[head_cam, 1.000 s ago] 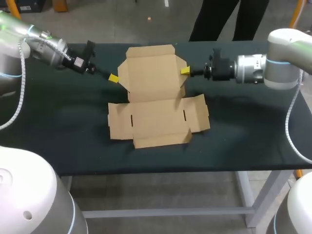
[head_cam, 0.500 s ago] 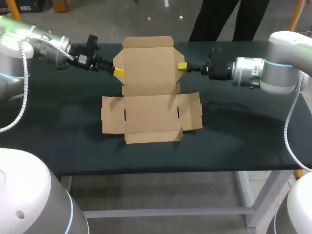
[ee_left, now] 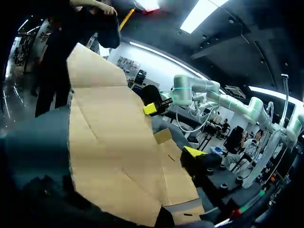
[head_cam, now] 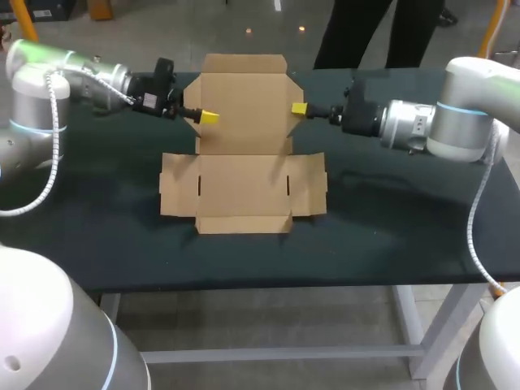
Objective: Assemble the packaging by folding the flat box into shape, placing the metal phone stand inside, and closing the box properly
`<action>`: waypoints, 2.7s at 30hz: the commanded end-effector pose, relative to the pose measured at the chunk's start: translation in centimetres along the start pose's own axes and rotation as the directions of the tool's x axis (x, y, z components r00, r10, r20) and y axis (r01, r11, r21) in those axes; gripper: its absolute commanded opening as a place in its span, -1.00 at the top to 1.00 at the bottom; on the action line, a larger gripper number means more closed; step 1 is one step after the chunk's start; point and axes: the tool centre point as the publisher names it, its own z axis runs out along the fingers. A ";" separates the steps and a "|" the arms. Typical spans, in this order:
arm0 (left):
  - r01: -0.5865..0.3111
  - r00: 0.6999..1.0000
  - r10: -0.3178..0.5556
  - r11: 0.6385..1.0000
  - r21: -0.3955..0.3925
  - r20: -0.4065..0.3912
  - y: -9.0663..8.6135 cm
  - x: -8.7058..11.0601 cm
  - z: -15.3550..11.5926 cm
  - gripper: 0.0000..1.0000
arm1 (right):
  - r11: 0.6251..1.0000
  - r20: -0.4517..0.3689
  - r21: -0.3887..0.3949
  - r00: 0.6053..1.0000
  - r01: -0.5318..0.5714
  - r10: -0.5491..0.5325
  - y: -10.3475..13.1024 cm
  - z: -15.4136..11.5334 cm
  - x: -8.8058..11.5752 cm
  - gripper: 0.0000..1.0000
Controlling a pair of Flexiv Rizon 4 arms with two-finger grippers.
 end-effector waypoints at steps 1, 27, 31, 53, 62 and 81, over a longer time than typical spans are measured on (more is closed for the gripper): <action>-0.006 0.998 0.006 1.000 0.005 -0.069 -0.1 -0.6 0.1 -0.05 | 1.000 0.001 -0.010 1.000 0.010 -0.010 -0.2 0.2 0.1 1.00; -0.012 0.993 0.015 1.000 0.024 -0.116 -0.9 -0.6 1.3 0.31 | 0.997 -0.015 -0.024 0.997 0.074 -0.074 -0.2 0.3 0.9 1.00; -0.015 0.993 0.018 0.999 0.029 -0.116 -1.0 -0.6 1.3 0.59 | 0.996 -0.017 -0.027 0.997 0.079 -0.080 -0.2 0.2 1.1 1.00; -0.029 0.990 0.034 0.999 0.036 -0.134 -1.6 -0.6 1.2 1.00 | 0.996 0.063 0.019 0.994 0.093 -0.094 0.6 -1.4 2.1 0.40; -0.048 0.991 0.053 0.998 0.043 -0.122 -2.4 -1.0 1.1 1.00 | 0.993 0.208 0.018 0.971 0.116 -0.118 0.6 -5.9 3.6 0.47; -0.117 0.993 0.119 0.991 0.060 -0.021 -4.7 -1.6 2.3 1.00 | 0.966 0.374 0.152 0.893 0.209 -0.252 -4.3 -11.9 7.0 1.00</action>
